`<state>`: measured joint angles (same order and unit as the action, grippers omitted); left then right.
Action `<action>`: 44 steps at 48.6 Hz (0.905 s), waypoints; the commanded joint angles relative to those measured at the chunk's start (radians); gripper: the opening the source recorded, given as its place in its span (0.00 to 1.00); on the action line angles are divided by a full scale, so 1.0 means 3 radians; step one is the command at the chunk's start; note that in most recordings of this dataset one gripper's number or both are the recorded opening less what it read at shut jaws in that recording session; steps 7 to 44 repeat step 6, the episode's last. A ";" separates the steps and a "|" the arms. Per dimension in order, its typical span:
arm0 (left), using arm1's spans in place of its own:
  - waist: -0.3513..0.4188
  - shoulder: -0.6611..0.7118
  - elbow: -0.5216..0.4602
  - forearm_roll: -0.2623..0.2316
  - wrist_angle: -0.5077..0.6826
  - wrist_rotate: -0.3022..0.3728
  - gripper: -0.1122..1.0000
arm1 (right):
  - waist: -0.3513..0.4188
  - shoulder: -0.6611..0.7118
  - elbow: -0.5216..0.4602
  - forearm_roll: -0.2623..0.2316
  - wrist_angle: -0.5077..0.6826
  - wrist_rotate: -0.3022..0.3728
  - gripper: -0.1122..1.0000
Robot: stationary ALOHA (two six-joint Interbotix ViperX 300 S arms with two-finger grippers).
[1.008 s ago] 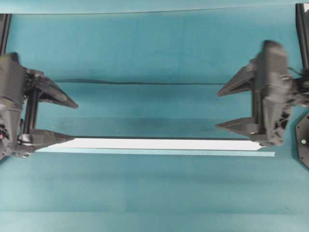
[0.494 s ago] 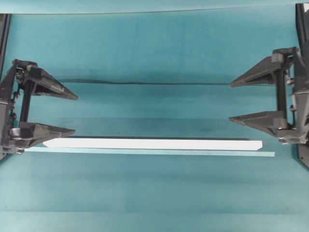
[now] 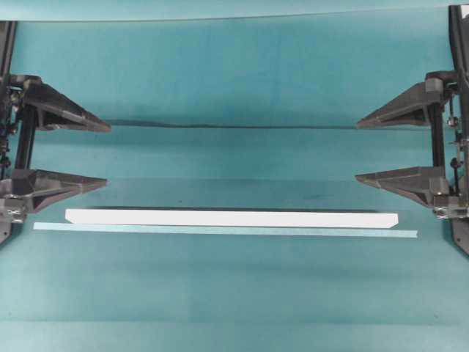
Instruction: Lift a wooden board with both hands.
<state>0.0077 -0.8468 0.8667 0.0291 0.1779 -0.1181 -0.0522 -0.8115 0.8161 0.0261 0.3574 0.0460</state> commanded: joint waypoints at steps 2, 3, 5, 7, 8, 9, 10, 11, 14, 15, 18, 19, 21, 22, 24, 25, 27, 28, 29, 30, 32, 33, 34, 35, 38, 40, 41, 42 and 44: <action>0.0005 0.0005 -0.0066 0.0005 -0.0031 -0.0005 0.98 | 0.0000 0.0010 -0.0015 -0.0005 -0.0072 0.0031 0.93; 0.0005 0.0005 -0.0066 0.0005 -0.0031 -0.0005 0.98 | 0.0000 0.0010 -0.0010 -0.0005 -0.0072 0.0031 0.93; 0.0005 0.0005 -0.0066 0.0005 -0.0031 -0.0005 0.98 | 0.0000 0.0010 -0.0010 0.0000 -0.0072 0.0031 0.93; 0.0005 0.0005 -0.0066 0.0005 -0.0036 -0.0005 0.98 | 0.0000 0.0010 -0.0010 -0.0005 -0.0072 0.0031 0.93; 0.0005 0.0005 -0.0066 0.0005 -0.0036 -0.0005 0.98 | 0.0000 0.0010 -0.0010 -0.0005 -0.0072 0.0031 0.93; 0.0005 0.0005 -0.0066 0.0005 -0.0036 -0.0005 0.98 | 0.0000 0.0010 -0.0010 -0.0005 -0.0072 0.0031 0.93; 0.0005 0.0005 -0.0066 0.0005 -0.0036 -0.0005 0.98 | 0.0000 0.0010 -0.0010 -0.0005 -0.0072 0.0031 0.93; 0.0005 0.0005 -0.0066 0.0005 -0.0036 -0.0005 0.98 | 0.0000 0.0010 -0.0010 -0.0005 -0.0072 0.0031 0.93; 0.0005 0.0005 -0.0066 0.0005 -0.0036 -0.0005 0.98 | 0.0000 0.0010 -0.0010 -0.0005 -0.0072 0.0031 0.93; 0.0005 0.0005 -0.0066 0.0005 -0.0036 -0.0005 0.98 | 0.0000 0.0010 -0.0010 -0.0005 -0.0072 0.0031 0.93; 0.0005 0.0005 -0.0066 0.0005 -0.0036 -0.0005 0.98 | 0.0000 0.0010 -0.0010 -0.0005 -0.0072 0.0031 0.93; 0.0005 0.0005 -0.0066 0.0005 -0.0036 -0.0005 0.98 | 0.0000 0.0010 -0.0010 -0.0005 -0.0072 0.0031 0.93; 0.0005 0.0005 -0.0066 0.0005 -0.0036 -0.0005 0.98 | 0.0000 0.0010 -0.0010 -0.0005 -0.0072 0.0031 0.93; 0.0005 0.0005 -0.0066 0.0005 -0.0036 -0.0005 0.98 | 0.0000 0.0010 -0.0010 -0.0005 -0.0072 0.0031 0.93; 0.0005 0.0005 -0.0066 0.0005 -0.0036 -0.0005 0.98 | 0.0000 0.0010 -0.0010 -0.0005 -0.0072 0.0031 0.93; 0.0005 0.0005 -0.0066 0.0005 -0.0036 -0.0005 0.98 | 0.0000 0.0010 -0.0010 -0.0005 -0.0072 0.0031 0.93; 0.0005 0.0005 -0.0066 0.0005 -0.0036 -0.0005 0.98 | 0.0000 0.0010 -0.0010 -0.0005 -0.0072 0.0031 0.93; 0.0005 0.0005 -0.0066 0.0005 -0.0036 -0.0005 0.98 | 0.0000 0.0010 -0.0010 -0.0005 -0.0072 0.0031 0.93; 0.0005 0.0005 -0.0066 0.0005 -0.0036 -0.0005 0.98 | 0.0000 0.0010 -0.0010 -0.0005 -0.0072 0.0031 0.93; 0.0005 0.0005 -0.0066 0.0005 -0.0036 -0.0005 0.98 | 0.0000 0.0010 -0.0010 -0.0005 -0.0072 0.0031 0.93; 0.0005 0.0005 -0.0066 0.0005 -0.0036 -0.0005 0.98 | 0.0000 0.0010 -0.0010 -0.0005 -0.0072 0.0031 0.93; 0.0005 0.0005 -0.0066 0.0005 -0.0036 -0.0005 0.98 | 0.0000 0.0010 -0.0010 -0.0005 -0.0072 0.0031 0.93; 0.0005 0.0005 -0.0066 0.0005 -0.0036 -0.0005 0.98 | 0.0000 0.0010 -0.0010 -0.0005 -0.0072 0.0031 0.93; 0.0005 0.0005 -0.0066 0.0005 -0.0036 -0.0005 0.98 | 0.0000 0.0010 -0.0010 -0.0005 -0.0072 0.0031 0.93; 0.0005 0.0005 -0.0066 0.0005 -0.0036 -0.0005 0.98 | 0.0000 0.0010 -0.0010 -0.0005 -0.0072 0.0031 0.93; 0.0005 0.0005 -0.0066 0.0005 -0.0036 -0.0005 0.98 | 0.0000 0.0010 -0.0010 -0.0005 -0.0072 0.0031 0.93; 0.0005 0.0005 -0.0066 0.0005 -0.0036 -0.0005 0.98 | 0.0000 0.0010 -0.0010 -0.0005 -0.0072 0.0031 0.93; 0.0005 0.0005 -0.0066 0.0005 -0.0036 -0.0005 0.98 | 0.0000 0.0010 -0.0010 -0.0005 -0.0072 0.0031 0.93; 0.0005 0.0005 -0.0066 0.0005 -0.0036 -0.0005 0.98 | 0.0000 0.0010 -0.0010 -0.0005 -0.0072 0.0031 0.93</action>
